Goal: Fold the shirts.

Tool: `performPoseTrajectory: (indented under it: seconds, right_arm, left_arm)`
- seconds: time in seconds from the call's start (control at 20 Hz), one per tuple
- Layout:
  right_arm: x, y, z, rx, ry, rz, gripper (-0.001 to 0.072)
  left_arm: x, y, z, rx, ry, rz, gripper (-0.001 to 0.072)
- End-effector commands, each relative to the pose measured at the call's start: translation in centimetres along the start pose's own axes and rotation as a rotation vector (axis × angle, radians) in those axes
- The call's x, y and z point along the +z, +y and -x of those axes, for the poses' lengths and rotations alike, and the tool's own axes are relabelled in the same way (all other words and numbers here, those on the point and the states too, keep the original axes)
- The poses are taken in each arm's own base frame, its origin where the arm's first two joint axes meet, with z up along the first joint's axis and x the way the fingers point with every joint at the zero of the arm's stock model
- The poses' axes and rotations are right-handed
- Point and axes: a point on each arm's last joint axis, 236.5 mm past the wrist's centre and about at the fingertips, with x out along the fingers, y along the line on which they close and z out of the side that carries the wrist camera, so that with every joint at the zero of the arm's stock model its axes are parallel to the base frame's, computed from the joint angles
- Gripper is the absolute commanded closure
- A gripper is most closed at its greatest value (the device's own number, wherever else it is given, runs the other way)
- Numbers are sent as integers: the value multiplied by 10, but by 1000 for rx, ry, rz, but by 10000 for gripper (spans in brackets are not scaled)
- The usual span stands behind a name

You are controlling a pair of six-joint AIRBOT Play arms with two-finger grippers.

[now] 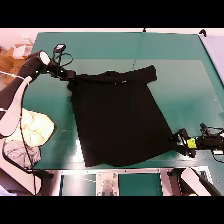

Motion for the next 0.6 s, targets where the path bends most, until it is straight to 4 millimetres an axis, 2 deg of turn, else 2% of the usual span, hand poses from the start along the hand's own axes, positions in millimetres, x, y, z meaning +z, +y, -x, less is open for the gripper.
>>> performPoseTrajectory:
  seconds: [0.0, 0.05, 0.1, 0.15, 0.2, 0.25, 0.3, 0.4, 0.45, 0.55]
  right_arm:
    - [7, -1, -8, 17, -37, -18, 184]
    - [14, 2, -10, 33, -56, -31, 225]
    - [19, 6, -11, 55, -66, -37, 349]
    - [23, 16, -14, 98, -72, -28, 473]
    - [25, 30, -16, 148, -70, -11, 566]
    - [25, 45, -19, 203, -67, 12, 604]
    - [27, 59, -20, 242, -69, 45, 695]
    - [47, 85, -9, 273, -130, 109, 694]
    - [69, 102, 9, 282, -194, 149, 694]
    - [115, 143, 53, 317, -291, 206, 695]
  left_arm:
    - [-1, 0, 0, 1, 2, 0, 675]
    - [-1, 0, 0, 0, 3, 0, 675]
    - [-1, 0, 0, 0, 3, 0, 675]
    - [-2, 0, 0, 0, 6, 0, 675]
    - [-2, 0, 0, -1, 9, 0, 675]
    - [-3, 0, 0, -2, 14, 0, 675]
    - [-6, 0, 0, -1, 25, -8, 675]
    - [-15, 7, 9, 18, 86, -43, 675]
    - [-20, 13, 17, 20, 120, -38, 675]
    - [-41, 29, 34, 10, 218, 60, 675]
